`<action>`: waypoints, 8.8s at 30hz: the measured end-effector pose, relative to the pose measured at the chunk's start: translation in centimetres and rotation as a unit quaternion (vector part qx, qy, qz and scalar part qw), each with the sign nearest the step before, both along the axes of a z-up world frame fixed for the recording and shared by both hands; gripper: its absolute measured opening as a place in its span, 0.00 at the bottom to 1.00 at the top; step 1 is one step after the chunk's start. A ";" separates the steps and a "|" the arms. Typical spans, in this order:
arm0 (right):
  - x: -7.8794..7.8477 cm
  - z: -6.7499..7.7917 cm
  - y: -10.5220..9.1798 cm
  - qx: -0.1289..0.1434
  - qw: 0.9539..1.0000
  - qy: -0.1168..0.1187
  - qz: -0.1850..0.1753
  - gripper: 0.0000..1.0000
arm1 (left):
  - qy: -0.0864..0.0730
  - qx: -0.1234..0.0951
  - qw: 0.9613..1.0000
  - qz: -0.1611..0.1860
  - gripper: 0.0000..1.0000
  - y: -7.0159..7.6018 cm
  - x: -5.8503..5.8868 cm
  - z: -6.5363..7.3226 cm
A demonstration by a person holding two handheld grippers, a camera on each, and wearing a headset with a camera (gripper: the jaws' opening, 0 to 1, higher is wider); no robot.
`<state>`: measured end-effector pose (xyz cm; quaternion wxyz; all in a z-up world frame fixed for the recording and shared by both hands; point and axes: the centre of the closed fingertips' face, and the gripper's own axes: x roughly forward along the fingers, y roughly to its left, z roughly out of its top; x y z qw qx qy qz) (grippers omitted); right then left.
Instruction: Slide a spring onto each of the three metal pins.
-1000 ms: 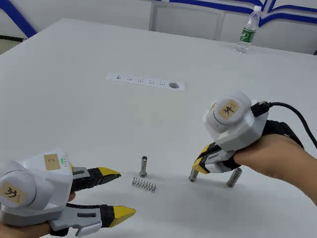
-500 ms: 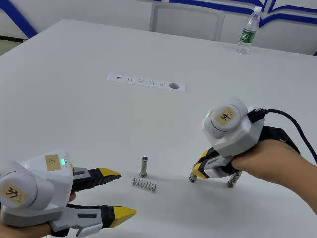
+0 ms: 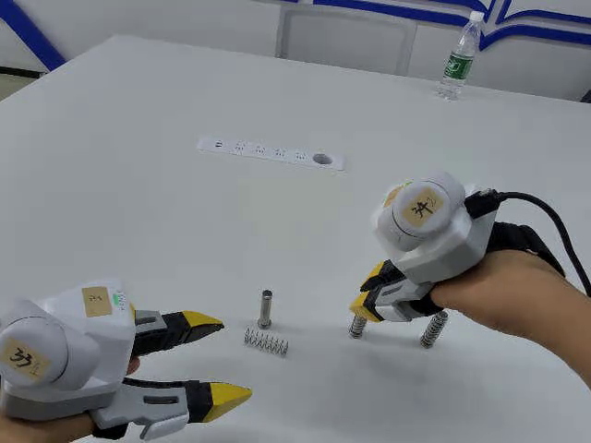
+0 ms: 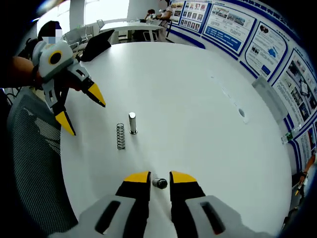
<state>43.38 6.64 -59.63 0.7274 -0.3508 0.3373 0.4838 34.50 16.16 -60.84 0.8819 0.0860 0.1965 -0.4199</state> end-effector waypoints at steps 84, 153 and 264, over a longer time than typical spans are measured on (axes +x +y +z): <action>-9.8 -2.3 5.0 -0.026 0.983 0.116 0.138 0.11 | -0.030 0.063 0.995 -0.071 0.34 -2.7 -0.8 -1.2; -8.8 2.2 7.6 0.016 0.986 0.060 0.157 0.11 | -0.029 0.031 0.998 -0.052 0.28 -2.7 0.2 -0.1; -1.1 -2.4 9.4 0.006 0.995 0.026 0.100 0.16 | 0.014 0.003 1.000 0.020 0.60 0.3 0.5 -0.5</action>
